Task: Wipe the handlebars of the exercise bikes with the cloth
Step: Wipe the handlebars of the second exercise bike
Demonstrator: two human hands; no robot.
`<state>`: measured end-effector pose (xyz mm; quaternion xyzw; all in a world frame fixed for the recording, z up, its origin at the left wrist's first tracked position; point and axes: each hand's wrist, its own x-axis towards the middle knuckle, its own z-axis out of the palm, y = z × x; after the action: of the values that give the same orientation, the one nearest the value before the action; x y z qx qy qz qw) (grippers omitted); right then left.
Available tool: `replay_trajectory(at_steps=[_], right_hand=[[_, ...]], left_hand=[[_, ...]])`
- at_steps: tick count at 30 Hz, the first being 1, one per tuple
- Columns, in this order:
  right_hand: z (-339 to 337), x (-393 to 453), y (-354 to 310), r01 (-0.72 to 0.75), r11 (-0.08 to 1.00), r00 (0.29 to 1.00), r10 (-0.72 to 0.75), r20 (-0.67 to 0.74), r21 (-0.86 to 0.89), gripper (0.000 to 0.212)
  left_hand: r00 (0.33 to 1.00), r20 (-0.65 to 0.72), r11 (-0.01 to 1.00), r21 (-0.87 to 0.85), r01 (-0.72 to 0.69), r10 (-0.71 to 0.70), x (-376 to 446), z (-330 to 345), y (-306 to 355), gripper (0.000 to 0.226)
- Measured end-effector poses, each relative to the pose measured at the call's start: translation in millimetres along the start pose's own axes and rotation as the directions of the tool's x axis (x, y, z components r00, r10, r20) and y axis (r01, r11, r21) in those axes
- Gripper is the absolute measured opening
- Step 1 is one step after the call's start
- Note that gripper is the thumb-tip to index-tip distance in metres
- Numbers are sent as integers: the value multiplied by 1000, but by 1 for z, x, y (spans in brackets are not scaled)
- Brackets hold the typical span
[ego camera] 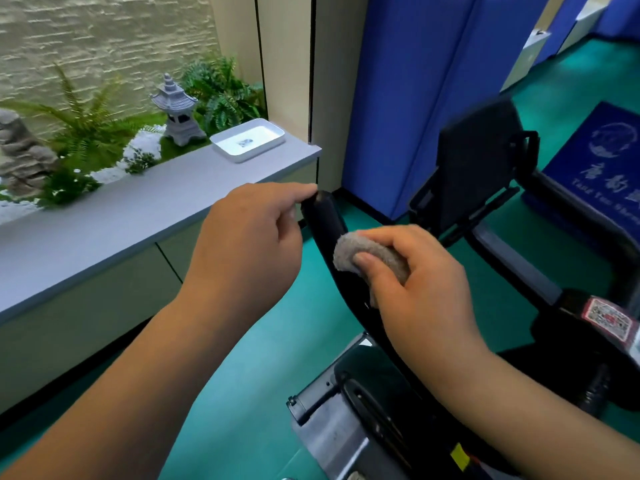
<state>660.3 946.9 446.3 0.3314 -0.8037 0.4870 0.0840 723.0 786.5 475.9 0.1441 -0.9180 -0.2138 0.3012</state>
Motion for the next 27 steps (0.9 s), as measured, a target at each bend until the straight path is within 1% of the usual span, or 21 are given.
replay_trajectory(at_steps=[3,6,7,10,11,14,17,21,23,27], right_hand=[[15,23,-14,-43,998,998,45,-54,41,22],[21,26,-17,-25,999,997,26,-68,22,28],[19,22,-15,-38,999,998,39,-44,20,28],[11,8,-14,-153,988,985,150,89,24,24],[12,8,-15,-166,986,981,165,102,6,23],[22,28,-22,-188,982,982,187,40,20,6],[28,47,-27,-251,968,968,250,34,25,11],[15,22,-26,-285,958,955,285,87,-12,26],[12,9,-24,-290,957,952,290,98,-13,26],[23,33,-28,-284,958,959,283,23,31,22]], left_hand=[[1000,4,1000,-1,-17,17,1,-1,0,38],[999,9,999,2,-34,34,-1,-3,-2,39],[999,11,999,-2,-34,34,-1,-3,-3,39],[999,15,999,-19,-35,35,-3,-2,-7,39],[999,12,999,-22,-43,43,-3,-1,-8,39],[997,10,997,-26,-76,76,-2,0,-9,37],[995,24,996,-23,-91,92,-2,-2,-8,37],[993,57,995,-15,-103,104,-3,-4,-12,39],[993,62,994,-19,-104,105,-3,-4,-14,39],[990,61,991,-33,-127,129,-4,-3,-15,41]])
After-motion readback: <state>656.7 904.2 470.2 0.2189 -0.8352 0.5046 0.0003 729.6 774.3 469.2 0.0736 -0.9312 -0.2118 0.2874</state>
